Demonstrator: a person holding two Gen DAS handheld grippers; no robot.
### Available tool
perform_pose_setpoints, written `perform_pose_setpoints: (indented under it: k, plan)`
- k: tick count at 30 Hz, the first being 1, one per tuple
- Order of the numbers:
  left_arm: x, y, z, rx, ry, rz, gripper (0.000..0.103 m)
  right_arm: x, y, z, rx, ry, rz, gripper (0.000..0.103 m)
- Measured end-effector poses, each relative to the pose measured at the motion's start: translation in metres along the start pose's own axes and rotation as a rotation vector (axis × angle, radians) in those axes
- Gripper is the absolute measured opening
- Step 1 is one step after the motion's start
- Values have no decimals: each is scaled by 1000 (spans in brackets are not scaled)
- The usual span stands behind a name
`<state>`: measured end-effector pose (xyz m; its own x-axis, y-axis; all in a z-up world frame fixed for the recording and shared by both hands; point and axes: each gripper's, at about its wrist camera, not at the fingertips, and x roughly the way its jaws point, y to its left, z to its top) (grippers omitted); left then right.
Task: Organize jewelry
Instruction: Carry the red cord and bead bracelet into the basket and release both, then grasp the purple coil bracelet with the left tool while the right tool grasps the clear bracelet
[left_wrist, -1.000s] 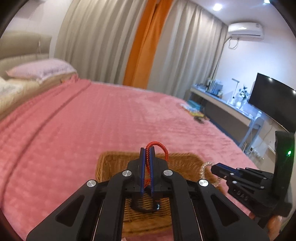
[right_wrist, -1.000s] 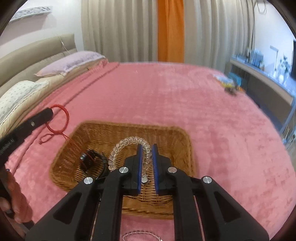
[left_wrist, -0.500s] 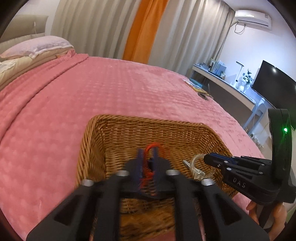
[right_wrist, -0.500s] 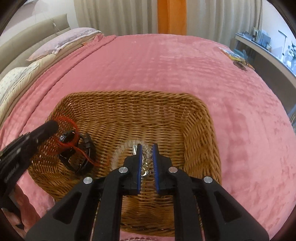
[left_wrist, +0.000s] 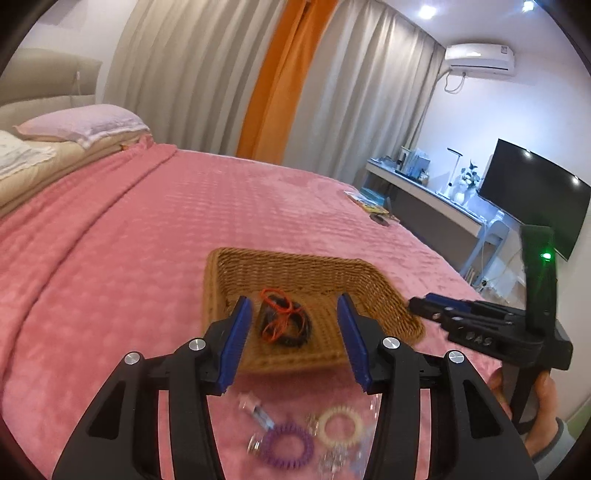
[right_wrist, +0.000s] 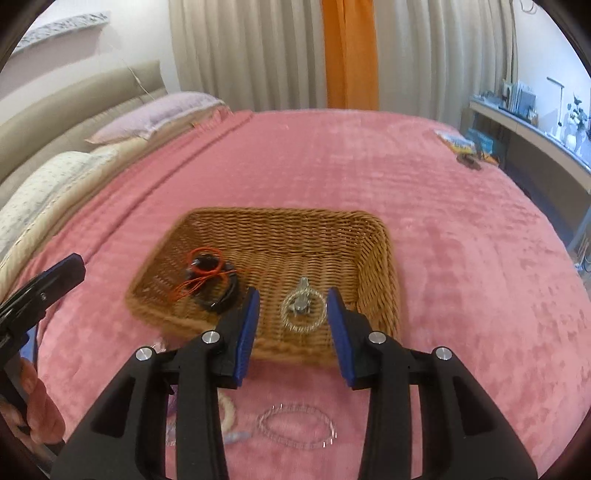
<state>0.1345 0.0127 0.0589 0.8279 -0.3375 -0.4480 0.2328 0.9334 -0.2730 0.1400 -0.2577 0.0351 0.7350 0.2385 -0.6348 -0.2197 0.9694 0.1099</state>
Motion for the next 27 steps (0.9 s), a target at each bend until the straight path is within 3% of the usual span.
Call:
perform_pose_setpoints:
  k: [6,15,17,22,27]
  plan:
    - [-29,5,-33,-19,33,22,47,-32,-3,-42,-24,-66,-7,35]
    - [-9,15,-86,-62,177,27,45,4,-24,-97,40,44,-34,35]
    - [-1,20,-94,-96,218,0,45,16,-26,-101,34,76,-63,35]
    - [25,31,-107,-156,318,39,38,34,-32,-108,49,122,-54,34]
    - [38,27,-110,-147,344,89,36,45,-23,-110,2,148,-96,30]
